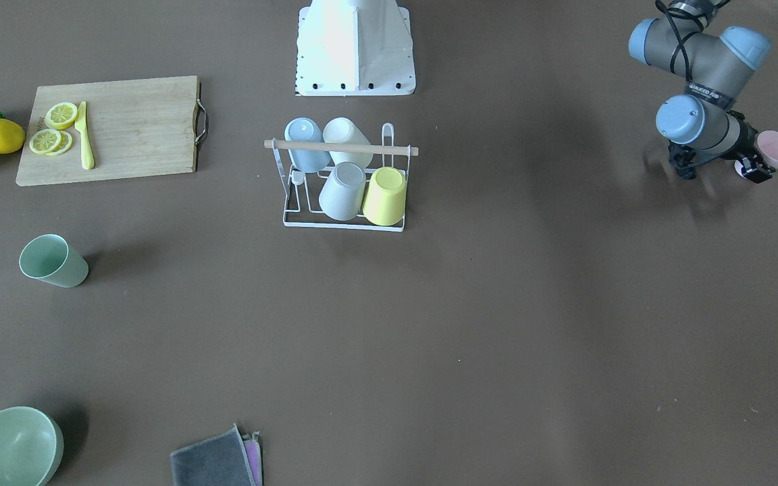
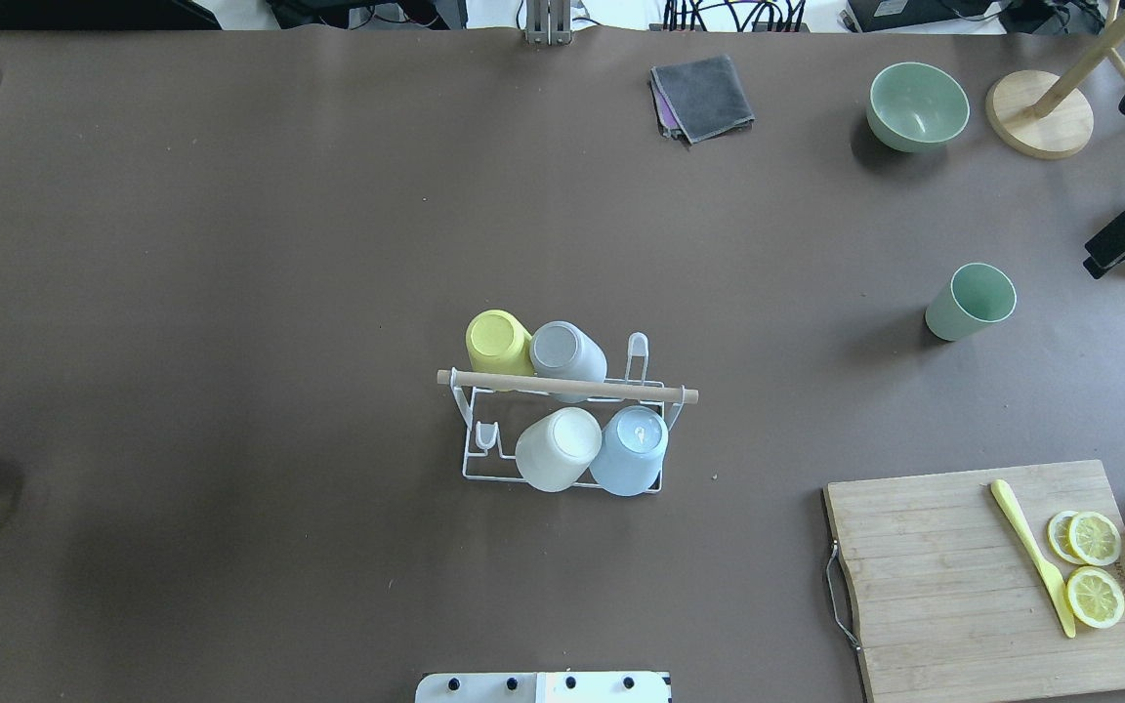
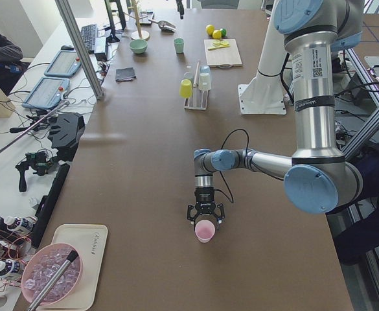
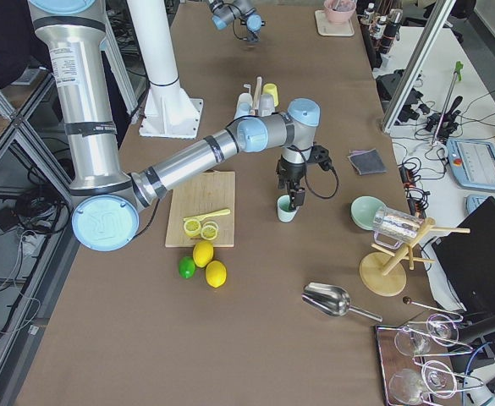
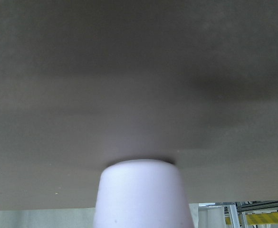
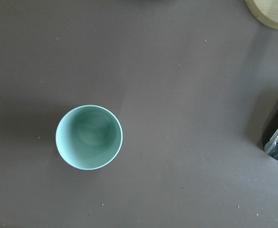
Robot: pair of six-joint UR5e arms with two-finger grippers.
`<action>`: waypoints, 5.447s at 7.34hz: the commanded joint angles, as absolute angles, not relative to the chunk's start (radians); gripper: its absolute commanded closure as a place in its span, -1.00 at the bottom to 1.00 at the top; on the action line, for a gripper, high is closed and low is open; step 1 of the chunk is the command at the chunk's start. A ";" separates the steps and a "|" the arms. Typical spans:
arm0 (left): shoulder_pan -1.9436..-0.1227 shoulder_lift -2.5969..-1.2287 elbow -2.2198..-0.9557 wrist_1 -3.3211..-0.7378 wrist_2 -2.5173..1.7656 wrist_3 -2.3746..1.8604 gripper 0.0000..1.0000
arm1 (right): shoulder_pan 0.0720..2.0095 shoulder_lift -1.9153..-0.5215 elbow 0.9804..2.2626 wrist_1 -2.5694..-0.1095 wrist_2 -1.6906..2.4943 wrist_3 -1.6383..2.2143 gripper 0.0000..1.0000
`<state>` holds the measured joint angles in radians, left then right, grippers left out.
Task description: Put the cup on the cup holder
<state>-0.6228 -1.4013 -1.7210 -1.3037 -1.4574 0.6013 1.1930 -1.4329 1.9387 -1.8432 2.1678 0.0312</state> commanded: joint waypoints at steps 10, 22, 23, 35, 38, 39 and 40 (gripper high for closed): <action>-0.629 -1.338 -1.681 -1.443 -1.459 0.600 -0.96 | 0.967 -1.085 1.804 -2.257 2.031 -0.152 -1.00; -0.632 -1.322 -1.654 -1.530 -1.459 0.601 -0.95 | 0.839 -0.778 1.204 -2.174 1.780 -0.569 -1.00; -0.632 -1.322 -1.649 -1.540 -1.459 0.601 -0.93 | 0.825 -0.778 1.172 -2.186 1.773 -0.592 -1.00; -0.852 -1.351 -1.943 -1.540 -1.501 0.718 0.50 | 0.753 -0.742 1.035 -2.324 1.655 -0.649 -0.99; -1.046 -1.388 -1.933 -1.705 -1.697 0.707 0.65 | 0.750 -0.744 1.005 -2.336 1.626 -0.649 -0.99; -1.063 -1.413 -1.918 -1.748 -1.712 0.566 0.89 | 0.750 -0.742 0.997 -2.338 1.625 -0.649 -0.98; -1.065 -1.423 -1.901 -1.814 -1.733 0.458 1.00 | 0.747 -0.742 0.985 -2.338 1.620 -0.649 -0.98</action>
<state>-1.0467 -1.4064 -1.9195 -1.7400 -1.6982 0.5878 0.7497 -0.7430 0.9987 -2.3371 1.6249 -0.6489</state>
